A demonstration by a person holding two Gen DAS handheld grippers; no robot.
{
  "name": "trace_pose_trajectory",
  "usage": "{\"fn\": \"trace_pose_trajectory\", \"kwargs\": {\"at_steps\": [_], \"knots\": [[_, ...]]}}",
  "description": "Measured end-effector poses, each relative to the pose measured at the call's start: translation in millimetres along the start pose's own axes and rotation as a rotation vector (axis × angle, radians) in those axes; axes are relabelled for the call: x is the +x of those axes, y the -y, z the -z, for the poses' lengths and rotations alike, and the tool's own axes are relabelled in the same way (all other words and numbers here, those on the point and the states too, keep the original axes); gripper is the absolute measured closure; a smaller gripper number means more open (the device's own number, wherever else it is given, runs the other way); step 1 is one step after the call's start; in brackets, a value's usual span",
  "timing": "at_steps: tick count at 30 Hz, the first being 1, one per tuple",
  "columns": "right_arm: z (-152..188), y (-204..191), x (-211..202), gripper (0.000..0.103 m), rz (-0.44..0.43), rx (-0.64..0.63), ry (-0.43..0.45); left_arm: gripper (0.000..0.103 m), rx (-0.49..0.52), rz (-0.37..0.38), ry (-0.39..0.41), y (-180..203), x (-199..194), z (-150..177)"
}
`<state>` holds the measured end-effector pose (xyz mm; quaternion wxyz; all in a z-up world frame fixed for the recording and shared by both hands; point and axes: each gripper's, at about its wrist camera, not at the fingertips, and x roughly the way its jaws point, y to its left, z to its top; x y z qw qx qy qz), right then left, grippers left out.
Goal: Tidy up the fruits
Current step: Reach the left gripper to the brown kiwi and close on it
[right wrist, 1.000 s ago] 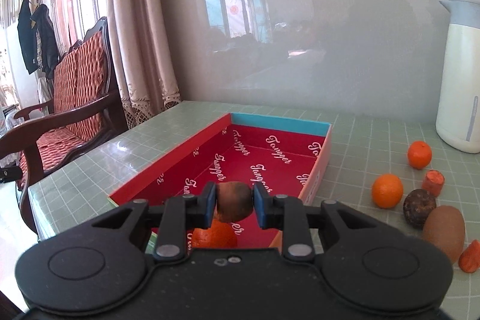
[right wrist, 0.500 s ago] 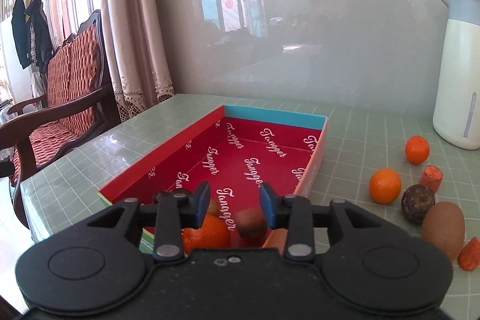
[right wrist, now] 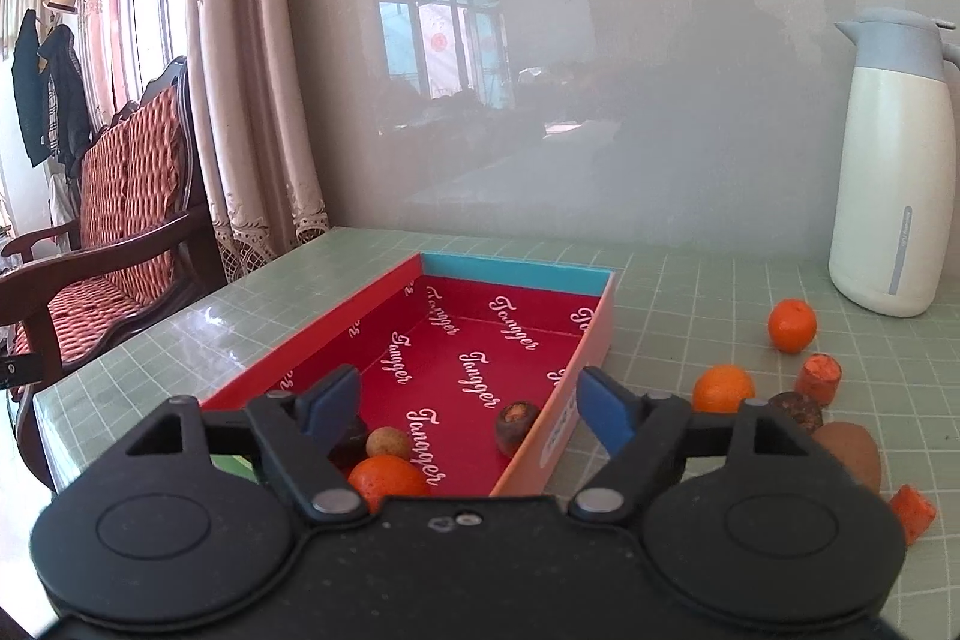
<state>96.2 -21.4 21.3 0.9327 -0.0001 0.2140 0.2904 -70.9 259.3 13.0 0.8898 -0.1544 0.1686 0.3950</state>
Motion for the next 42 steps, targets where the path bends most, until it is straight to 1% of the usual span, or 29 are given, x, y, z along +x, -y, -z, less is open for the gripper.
{"fn": "trace_pose_trajectory", "kwargs": {"at_steps": [1, 5, 7, 9, 14, 22, 27, 31, 36, 39, 42], "knots": [[0, 2, -2, 0.021, 0.006, 0.005, 0.005, 0.001, 0.003, 0.003, 0.000, 2, -1, 0], [-1, 12, -9, 0.010, 0.033, 0.027, 0.021, 0.001, 0.016, 0.011, 0.001, 10, -4, 2], [-1, 16, -11, 0.008, 0.043, 0.038, 0.018, 0.001, 0.023, 0.015, 0.001, 14, -4, 2], [0, 20, -13, 0.000, 0.053, 0.052, 0.017, 0.001, 0.031, 0.018, 0.002, 18, -6, 3], [1, 29, -19, 0.000, 0.073, 0.078, 0.014, 0.001, 0.052, 0.026, 0.003, 27, -9, 4], [3, 44, -29, 0.000, 0.077, 0.121, 0.003, 0.001, 0.078, 0.053, 0.002, 44, -15, 6], [3, 59, -42, 0.000, 0.117, 0.145, 0.018, 0.000, 0.113, 0.090, 0.005, 63, -21, 9], [5, 76, -51, 0.000, 0.155, 0.176, 0.020, 0.000, 0.147, 0.133, 0.011, 83, -27, 13], [8, 102, -69, 0.000, 0.231, 0.218, 0.033, 0.000, 0.204, 0.216, 0.019, 114, -38, 21], [11, 121, -84, 0.000, 0.278, 0.253, 0.047, 0.001, 0.247, 0.280, 0.037, 134, -48, 28], [16, 140, -98, 0.000, 0.333, 0.291, 0.061, 0.001, 0.304, 0.362, 0.054, 155, -60, 37]]}}
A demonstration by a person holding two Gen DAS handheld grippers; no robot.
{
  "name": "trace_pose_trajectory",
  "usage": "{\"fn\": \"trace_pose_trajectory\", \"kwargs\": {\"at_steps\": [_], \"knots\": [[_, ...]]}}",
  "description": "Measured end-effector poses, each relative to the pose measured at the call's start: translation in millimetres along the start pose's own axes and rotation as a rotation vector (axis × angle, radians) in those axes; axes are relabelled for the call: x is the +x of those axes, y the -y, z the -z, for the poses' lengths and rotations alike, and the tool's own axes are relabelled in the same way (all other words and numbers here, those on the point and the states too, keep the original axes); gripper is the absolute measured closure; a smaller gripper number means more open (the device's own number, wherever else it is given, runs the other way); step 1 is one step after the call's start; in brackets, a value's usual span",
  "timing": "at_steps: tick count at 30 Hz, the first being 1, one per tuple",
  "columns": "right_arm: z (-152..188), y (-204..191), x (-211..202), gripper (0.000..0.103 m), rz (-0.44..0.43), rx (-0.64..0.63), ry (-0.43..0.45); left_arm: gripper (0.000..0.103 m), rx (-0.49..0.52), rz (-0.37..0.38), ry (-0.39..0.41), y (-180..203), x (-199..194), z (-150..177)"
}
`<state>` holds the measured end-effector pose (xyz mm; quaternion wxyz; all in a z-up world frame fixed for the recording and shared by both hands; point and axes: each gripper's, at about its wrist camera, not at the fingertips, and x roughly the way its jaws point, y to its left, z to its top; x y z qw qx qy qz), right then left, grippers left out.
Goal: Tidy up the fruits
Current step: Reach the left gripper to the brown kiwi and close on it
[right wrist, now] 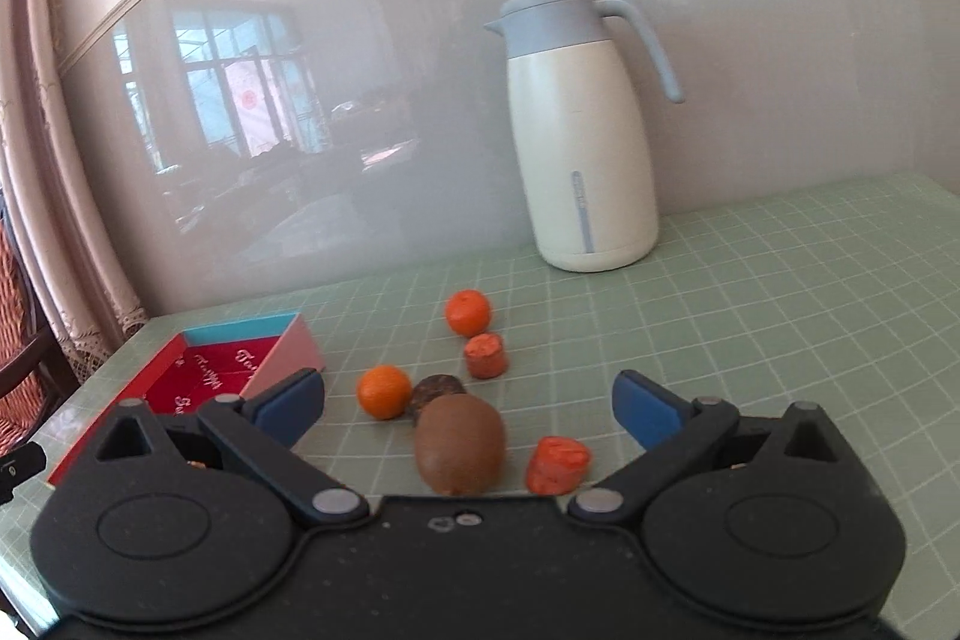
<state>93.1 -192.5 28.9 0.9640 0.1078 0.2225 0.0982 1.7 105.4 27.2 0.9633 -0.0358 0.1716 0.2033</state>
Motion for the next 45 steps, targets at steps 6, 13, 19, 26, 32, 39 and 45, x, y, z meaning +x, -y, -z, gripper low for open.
{"fn": "trace_pose_trajectory", "kwargs": {"at_steps": [6, 13, 19, 26, 32, 39, 45], "knots": [[-2, 37, -14, 0.000, 0.095, 0.056, 0.026, 0.001, 0.092, 0.126, 0.008, 49, -5, 5], [0, 68, -27, 0.000, 0.163, 0.096, 0.047, 0.001, 0.167, 0.251, -0.027, 94, -4, 12], [2, 88, -37, 0.000, 0.196, 0.111, 0.062, 0.001, 0.226, 0.328, -0.052, 129, -3, 16], [2, 105, -48, 0.000, 0.218, 0.138, 0.074, 0.001, 0.216, 0.401, -0.139, 169, 23, 18], [2, 111, -53, 0.000, 0.224, 0.146, 0.088, 0.001, 0.205, 0.425, -0.159, 195, 37, 20], [1, 114, -57, 0.000, 0.272, 0.132, 0.106, 0.014, 0.220, 0.423, -0.186, 216, 54, 22], [1, 111, -55, 0.000, 0.354, 0.086, 0.109, 0.030, 0.195, 0.428, -0.248, 224, 72, 25]]}}
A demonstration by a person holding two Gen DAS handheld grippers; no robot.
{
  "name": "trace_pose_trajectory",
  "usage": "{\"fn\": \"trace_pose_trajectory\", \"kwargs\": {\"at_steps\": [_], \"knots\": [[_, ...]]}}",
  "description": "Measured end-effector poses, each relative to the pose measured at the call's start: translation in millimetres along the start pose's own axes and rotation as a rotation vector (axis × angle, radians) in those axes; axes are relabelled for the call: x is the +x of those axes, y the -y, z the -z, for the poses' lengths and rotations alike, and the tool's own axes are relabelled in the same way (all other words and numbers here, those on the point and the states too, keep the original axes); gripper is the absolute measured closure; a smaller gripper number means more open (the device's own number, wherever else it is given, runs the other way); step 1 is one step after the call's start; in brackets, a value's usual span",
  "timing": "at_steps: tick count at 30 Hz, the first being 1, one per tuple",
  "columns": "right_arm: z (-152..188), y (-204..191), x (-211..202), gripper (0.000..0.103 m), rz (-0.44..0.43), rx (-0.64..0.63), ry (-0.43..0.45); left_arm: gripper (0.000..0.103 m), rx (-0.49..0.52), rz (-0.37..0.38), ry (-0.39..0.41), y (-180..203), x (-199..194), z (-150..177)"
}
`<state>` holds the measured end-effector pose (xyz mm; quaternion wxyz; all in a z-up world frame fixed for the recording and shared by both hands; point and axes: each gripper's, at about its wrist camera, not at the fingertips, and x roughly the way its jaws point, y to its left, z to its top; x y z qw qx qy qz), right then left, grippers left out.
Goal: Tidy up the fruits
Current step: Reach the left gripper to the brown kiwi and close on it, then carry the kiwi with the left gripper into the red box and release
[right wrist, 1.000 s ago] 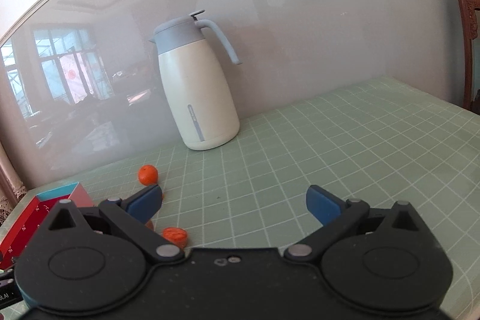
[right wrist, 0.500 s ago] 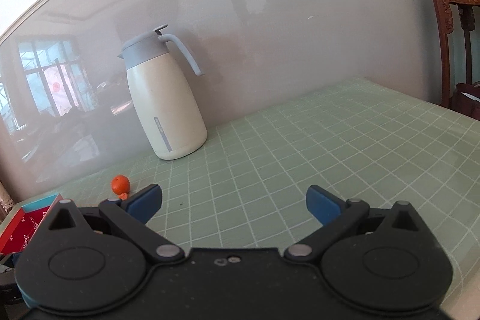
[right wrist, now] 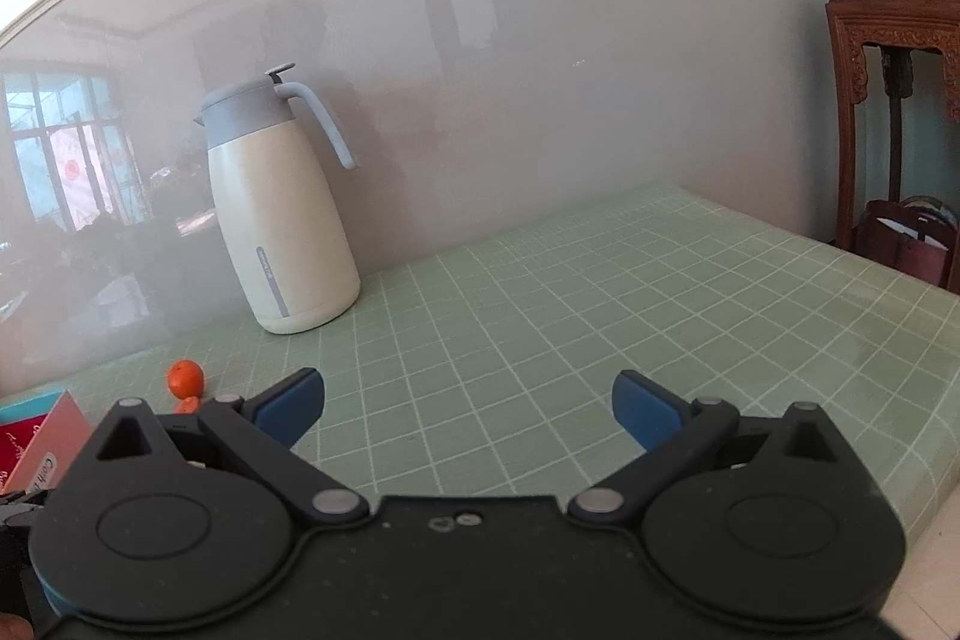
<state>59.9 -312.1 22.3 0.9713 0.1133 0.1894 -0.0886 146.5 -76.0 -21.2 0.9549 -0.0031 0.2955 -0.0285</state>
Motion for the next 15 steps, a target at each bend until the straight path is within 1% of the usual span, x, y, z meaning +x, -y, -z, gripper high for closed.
{"fn": "trace_pose_trajectory", "kwargs": {"at_steps": [1, 3, 5, 7, 10, 15], "knots": [[0.0, 0.3, 0.1, 0.000, -0.005, 0.000, 0.001, 0.036, -0.005, 0.003, -0.010, -0.1, 2.6, 0.2], [-0.1, 1.6, 0.0, 0.000, -0.021, 0.008, 0.001, 0.042, -0.017, 0.010, -0.031, -1.0, 7.7, 1.5], [-0.3, 1.3, 0.8, 0.000, -0.023, 0.007, 0.000, 0.045, -0.025, 0.021, -0.035, -0.2, 8.6, 2.7], [-0.3, 0.8, 2.0, 0.000, -0.030, 0.009, -0.006, 0.053, -0.014, 0.034, -0.029, 2.9, 7.7, 3.3], [-0.4, -1.1, 2.8, 0.000, -0.040, 0.006, -0.007, 0.054, -0.002, 0.029, -0.020, 4.6, 5.9, 5.0], [-0.4, -3.3, 3.4, 0.000, -0.044, -0.001, -0.007, 0.054, -0.017, 0.035, -0.020, 1.4, 5.3, 3.8]]}}
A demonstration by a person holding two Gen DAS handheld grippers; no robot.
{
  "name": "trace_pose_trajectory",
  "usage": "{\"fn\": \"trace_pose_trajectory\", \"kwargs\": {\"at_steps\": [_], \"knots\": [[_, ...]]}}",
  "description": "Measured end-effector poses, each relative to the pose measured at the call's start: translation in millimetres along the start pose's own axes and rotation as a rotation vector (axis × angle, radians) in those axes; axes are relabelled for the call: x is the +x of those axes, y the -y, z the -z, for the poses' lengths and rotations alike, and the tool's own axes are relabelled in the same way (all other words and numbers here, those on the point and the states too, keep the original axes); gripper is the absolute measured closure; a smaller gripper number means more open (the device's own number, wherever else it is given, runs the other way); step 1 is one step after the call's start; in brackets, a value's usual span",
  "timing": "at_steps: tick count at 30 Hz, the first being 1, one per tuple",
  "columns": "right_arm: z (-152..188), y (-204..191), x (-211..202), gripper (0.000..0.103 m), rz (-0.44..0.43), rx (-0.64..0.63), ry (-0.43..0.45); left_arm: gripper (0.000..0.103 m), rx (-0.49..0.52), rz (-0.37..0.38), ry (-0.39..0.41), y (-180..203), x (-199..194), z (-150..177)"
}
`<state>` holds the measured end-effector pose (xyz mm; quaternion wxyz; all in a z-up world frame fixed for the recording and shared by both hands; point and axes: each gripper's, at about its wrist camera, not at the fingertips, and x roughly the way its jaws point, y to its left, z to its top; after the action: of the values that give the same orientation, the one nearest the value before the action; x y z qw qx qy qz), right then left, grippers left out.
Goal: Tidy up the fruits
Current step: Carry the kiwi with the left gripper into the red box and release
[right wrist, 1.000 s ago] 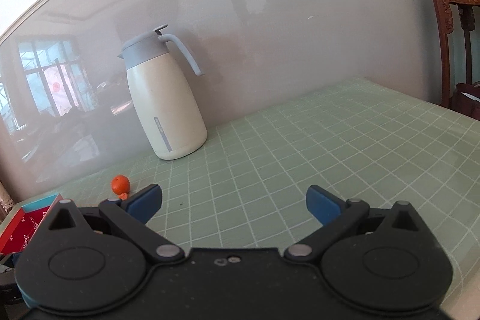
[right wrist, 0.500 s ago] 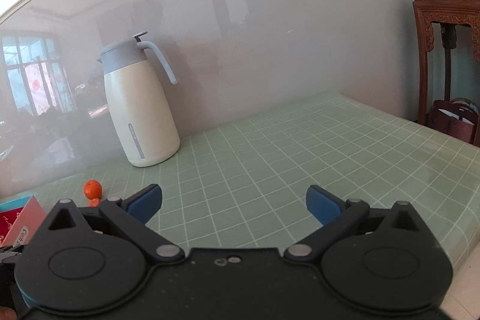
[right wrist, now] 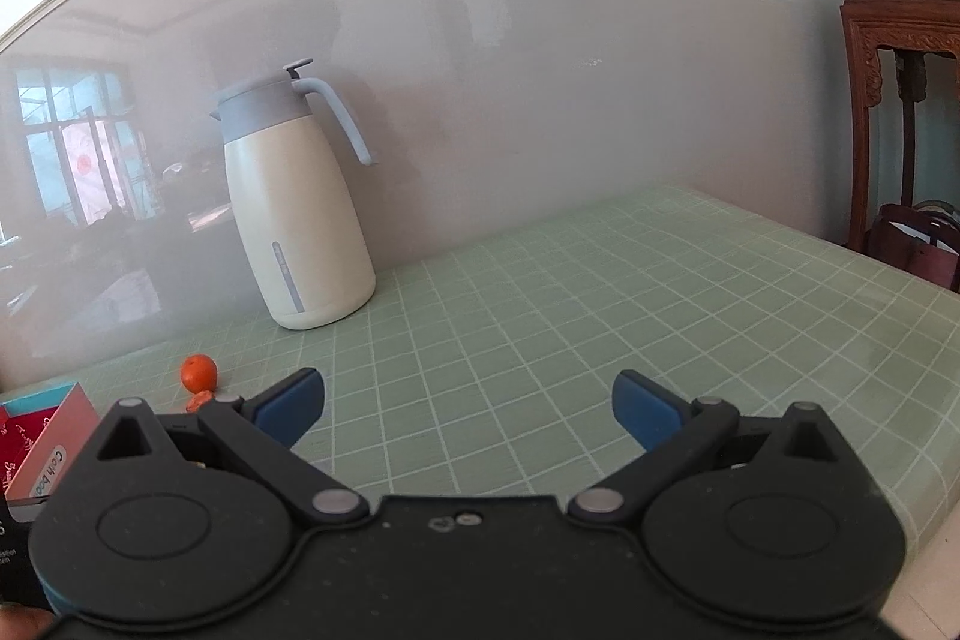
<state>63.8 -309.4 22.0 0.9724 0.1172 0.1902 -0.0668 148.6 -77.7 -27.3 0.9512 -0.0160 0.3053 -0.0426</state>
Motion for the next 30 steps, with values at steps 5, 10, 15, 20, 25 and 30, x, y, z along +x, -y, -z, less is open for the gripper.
{"fn": "trace_pose_trajectory", "kwargs": {"at_steps": [5, 10, 15, 20, 25, 30], "knots": [[0, 1, 0, 0.000, -0.002, 0.008, -0.002, 0.054, -0.004, 0.004, 0.004, -1, 0, 0], [0, 0, 0, 0.000, -0.003, 0.003, -0.004, 0.055, 0.009, 0.005, 0.017, 0, -5, 1], [0, -2, -1, 0.000, -0.011, 0.001, -0.004, 0.055, 0.009, -0.002, 0.028, -3, -12, -1], [1, -6, -1, 0.000, -0.017, -0.013, -0.007, 0.055, 0.024, -0.032, 0.069, -11, -26, -2], [3, -15, -1, 0.000, -0.028, -0.027, -0.015, 0.055, 0.019, -0.077, 0.110, -29, -40, -4], [5, -32, 0, 0.000, -0.048, -0.053, -0.019, 0.054, 0.004, -0.138, 0.153, -53, -54, -7]]}}
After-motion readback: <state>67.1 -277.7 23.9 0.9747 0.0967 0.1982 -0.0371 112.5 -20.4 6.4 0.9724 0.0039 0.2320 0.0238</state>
